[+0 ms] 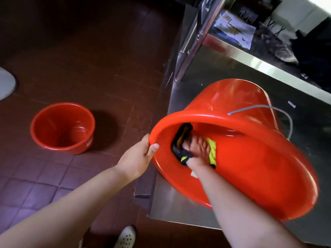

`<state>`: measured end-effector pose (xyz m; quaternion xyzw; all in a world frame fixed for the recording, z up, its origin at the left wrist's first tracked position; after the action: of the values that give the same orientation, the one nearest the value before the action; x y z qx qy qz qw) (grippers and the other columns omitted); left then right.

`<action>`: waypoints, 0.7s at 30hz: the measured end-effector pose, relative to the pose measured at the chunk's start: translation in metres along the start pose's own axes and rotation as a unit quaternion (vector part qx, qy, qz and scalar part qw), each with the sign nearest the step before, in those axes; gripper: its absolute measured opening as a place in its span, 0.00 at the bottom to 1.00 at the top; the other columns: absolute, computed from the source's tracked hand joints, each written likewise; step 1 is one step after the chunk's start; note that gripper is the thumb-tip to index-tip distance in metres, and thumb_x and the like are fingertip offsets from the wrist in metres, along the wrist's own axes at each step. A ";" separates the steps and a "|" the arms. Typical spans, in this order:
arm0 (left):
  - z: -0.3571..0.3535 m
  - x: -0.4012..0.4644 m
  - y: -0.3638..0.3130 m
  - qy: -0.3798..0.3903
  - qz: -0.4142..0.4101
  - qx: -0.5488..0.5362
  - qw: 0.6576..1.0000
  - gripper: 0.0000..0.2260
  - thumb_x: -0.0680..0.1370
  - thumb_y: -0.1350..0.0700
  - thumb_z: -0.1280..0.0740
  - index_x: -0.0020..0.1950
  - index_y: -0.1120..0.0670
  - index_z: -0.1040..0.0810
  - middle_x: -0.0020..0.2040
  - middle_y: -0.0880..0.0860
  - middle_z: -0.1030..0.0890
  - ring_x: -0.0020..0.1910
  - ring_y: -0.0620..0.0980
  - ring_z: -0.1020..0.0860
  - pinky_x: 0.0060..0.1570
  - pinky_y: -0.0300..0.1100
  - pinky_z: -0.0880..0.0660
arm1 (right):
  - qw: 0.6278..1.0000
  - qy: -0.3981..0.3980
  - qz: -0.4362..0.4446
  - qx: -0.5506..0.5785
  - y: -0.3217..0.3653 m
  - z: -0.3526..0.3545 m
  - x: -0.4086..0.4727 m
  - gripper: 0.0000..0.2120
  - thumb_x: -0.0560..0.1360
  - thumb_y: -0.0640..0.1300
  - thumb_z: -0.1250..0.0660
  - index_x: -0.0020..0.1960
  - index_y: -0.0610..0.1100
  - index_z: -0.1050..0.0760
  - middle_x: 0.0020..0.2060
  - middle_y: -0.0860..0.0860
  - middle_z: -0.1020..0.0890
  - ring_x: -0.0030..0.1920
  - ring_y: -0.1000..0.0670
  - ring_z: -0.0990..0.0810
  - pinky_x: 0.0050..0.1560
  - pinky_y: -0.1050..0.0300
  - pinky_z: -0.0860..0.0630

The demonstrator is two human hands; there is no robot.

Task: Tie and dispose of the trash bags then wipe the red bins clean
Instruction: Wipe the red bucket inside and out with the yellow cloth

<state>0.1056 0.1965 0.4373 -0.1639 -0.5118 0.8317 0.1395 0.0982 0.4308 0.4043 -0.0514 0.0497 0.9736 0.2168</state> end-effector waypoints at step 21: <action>-0.050 0.006 0.034 -0.078 -0.015 -0.234 0.969 0.15 0.76 0.57 0.36 0.55 0.38 0.32 0.48 0.41 0.24 0.48 0.40 0.26 0.54 0.47 0.28 | 0.997 -0.005 0.070 0.017 0.034 -0.010 -0.066 0.38 0.72 0.68 0.58 0.76 0.51 0.46 0.77 0.45 0.50 0.77 0.45 0.55 0.73 0.43 0.58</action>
<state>0.1190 0.2248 0.3852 -0.1191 -0.7038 0.6969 0.0694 0.1434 0.3712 0.4053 -0.0397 0.0688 0.9856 0.1495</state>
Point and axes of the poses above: each hand's wrist, its own x-axis towards the middle knuckle, its own z-axis out of the back of the hand, y = z × x, the point moved 5 cm from there along x, towards the middle knuckle
